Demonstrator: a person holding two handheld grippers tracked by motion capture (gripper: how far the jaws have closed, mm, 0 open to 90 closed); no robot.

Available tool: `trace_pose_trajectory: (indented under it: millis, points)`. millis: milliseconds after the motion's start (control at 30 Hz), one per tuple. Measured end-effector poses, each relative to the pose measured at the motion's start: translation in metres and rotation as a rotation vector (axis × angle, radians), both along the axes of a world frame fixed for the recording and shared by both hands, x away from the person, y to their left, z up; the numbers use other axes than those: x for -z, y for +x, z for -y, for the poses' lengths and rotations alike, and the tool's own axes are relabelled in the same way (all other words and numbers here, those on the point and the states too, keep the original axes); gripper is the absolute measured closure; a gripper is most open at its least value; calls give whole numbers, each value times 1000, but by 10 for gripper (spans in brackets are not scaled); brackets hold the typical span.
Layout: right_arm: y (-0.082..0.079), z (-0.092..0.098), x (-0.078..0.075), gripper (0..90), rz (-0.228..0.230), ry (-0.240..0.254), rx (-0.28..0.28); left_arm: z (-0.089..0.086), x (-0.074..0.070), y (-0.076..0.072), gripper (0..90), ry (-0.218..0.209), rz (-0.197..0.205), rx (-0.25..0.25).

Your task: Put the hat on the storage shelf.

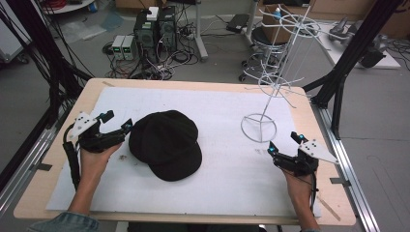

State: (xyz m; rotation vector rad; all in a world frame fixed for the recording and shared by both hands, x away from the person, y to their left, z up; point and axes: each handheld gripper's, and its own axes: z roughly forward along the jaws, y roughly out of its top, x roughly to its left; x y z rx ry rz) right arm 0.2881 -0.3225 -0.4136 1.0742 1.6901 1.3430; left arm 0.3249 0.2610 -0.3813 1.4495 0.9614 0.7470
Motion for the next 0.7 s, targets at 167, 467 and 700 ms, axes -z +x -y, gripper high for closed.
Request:
trace_pose_trajectory:
  millis: [167, 467, 700]
  points:
    - [0, 0, 0, 114, -1, 0, 1, -1, 0, 0, 200, -5, 1, 2]
    - [-2, 2, 0, 115, 1, -6, 6, 2, -3, 0, 207, -25, 12, 24]
    - [-2, 0, 0, 114, -1, -15, 5, 9, -1, 4, 205, -34, 12, 61]
